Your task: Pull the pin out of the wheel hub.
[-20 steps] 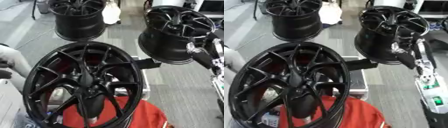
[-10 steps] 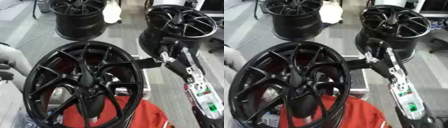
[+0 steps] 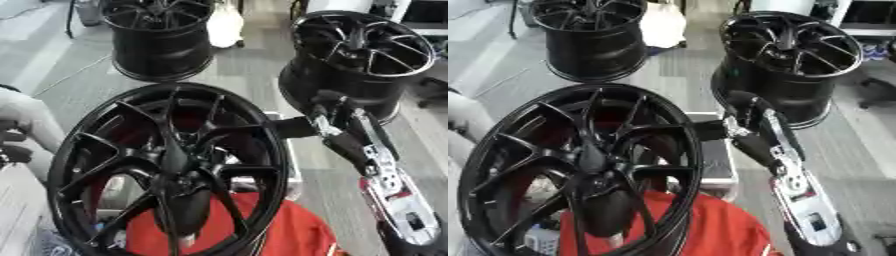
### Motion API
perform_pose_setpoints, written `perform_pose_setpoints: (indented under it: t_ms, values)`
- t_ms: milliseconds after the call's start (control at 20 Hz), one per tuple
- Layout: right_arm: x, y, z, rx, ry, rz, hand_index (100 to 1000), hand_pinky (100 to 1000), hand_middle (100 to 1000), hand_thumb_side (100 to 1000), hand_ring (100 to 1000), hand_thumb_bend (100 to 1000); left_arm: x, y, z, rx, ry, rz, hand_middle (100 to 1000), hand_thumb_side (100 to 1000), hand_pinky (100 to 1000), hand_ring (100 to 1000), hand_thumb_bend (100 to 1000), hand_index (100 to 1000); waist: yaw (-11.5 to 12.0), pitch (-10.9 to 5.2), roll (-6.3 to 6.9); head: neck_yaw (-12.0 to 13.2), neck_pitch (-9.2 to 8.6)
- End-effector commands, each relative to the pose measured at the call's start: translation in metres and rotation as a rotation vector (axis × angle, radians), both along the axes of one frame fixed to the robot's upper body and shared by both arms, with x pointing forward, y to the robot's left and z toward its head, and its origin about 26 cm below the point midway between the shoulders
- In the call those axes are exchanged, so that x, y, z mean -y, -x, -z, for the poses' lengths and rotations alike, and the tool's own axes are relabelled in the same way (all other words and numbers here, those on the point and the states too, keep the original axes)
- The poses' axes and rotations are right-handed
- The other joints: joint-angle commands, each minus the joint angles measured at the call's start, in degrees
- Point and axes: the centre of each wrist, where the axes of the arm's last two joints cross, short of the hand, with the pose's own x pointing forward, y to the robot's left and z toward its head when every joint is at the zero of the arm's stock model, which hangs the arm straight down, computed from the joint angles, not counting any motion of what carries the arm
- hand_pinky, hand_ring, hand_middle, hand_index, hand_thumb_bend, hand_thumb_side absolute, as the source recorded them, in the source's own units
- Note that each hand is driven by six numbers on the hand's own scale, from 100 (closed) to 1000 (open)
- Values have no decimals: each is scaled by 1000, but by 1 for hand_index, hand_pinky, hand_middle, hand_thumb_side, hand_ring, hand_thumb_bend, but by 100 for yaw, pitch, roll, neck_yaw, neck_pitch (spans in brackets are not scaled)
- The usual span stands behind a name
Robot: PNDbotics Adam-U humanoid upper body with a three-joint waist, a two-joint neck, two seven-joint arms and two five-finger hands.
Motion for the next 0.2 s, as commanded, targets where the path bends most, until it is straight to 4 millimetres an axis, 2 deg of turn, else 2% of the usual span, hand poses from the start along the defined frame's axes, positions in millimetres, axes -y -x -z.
perform_pose_setpoints:
  t_ms: [50,200]
  values:
    - [3,-1,-6,20,6,2,811,664,732,330,635,100,0,-2,-9,27,-17,11,626,720,611,581,100,817,-1,-42,24,-9,-66]
    - [4,-2,-7,23,10,10,811,664,733,332,636,100,-1,-2,-9,28,-17,9,627,720,611,581,100,817,-8,-44,26,-8,-60]
